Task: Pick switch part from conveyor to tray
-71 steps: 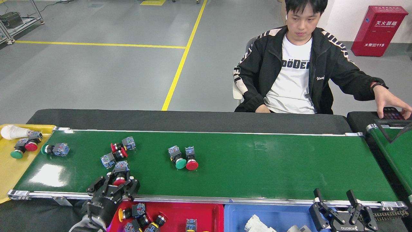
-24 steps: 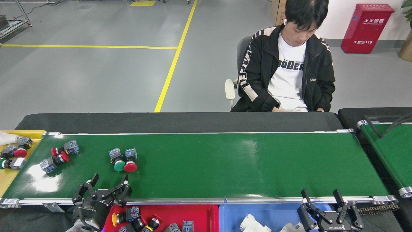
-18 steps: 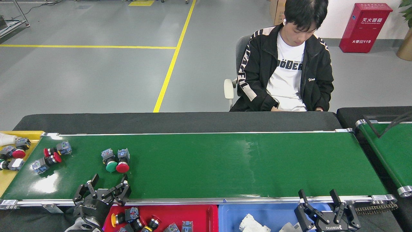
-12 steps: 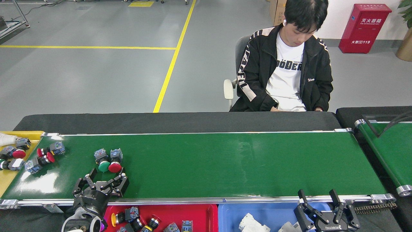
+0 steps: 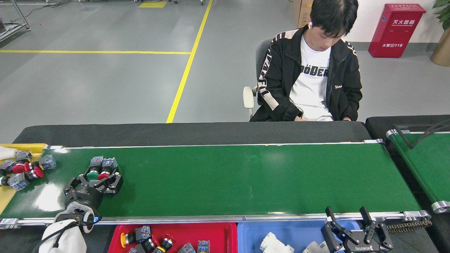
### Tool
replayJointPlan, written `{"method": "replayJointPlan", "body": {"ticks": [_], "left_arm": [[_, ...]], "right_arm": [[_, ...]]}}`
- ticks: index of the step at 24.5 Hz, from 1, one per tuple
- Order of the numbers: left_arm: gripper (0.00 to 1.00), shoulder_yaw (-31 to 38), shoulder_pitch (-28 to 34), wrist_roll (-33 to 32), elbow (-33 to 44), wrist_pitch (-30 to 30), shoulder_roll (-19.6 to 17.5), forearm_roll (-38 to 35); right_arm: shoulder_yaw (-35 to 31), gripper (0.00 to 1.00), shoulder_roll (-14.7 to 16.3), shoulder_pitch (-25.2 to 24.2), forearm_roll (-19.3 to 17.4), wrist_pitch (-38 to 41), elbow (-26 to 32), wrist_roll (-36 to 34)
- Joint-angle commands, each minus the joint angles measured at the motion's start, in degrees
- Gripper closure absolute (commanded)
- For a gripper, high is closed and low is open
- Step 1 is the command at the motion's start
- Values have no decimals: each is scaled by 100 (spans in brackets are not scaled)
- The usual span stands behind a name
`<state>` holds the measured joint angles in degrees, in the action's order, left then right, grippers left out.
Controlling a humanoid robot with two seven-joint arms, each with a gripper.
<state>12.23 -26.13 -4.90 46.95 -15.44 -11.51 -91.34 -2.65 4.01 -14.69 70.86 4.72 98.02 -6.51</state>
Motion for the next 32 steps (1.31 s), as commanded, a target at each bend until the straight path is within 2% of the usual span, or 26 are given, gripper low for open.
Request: {"method": "replayJointPlan", "body": {"ticks": [1,3,6,11,15,18,21,22,24,25,26,29,32], "left_arm": [[99,-10,-85,33,33,-65,-62,99],[99,-19,-15,112,130,-73,-27,195],[99,-19,486,182,851,-196,8,274],[97,-19,2270,182,3312,-847,166,670],[95,-45,3728,235,4823,-1831,439,802],[93,-371,4239,402,5245,-2613,430,775],[89,-643,4467,464,5351,-2956,351,758],[80,-669,4476,464,5342,-2956,351,731],[37,-617,4485,464,5342,-2956,412,714],[4,-617,4485,464,5333,-2956,377,714],[0,-617,4485,464,5324,-2956,395,714],[0,-546,4494,464,5316,-2956,412,740],[0,-177,4502,472,5307,-2956,509,802]], "right_arm": [[-7,3,-15,54,7,3,85,-8],[-7,3,-15,54,7,3,85,-8],[-7,3,-6,54,7,3,85,-17],[-7,3,-32,54,-2,3,85,-8],[-7,3,-24,37,-2,3,85,-17],[-7,3,-23,19,-2,3,85,-26],[-16,3,-23,2,-2,3,85,-26],[-25,3,-23,-7,-2,3,85,-35],[-25,3,-23,-7,-2,3,85,-35],[-33,3,-23,-7,-2,3,85,-35],[-33,3,-23,-7,-2,3,85,-35],[-51,3,-23,-16,-2,-6,112,-26],[-77,3,-15,-25,-2,-15,129,-17]]}}
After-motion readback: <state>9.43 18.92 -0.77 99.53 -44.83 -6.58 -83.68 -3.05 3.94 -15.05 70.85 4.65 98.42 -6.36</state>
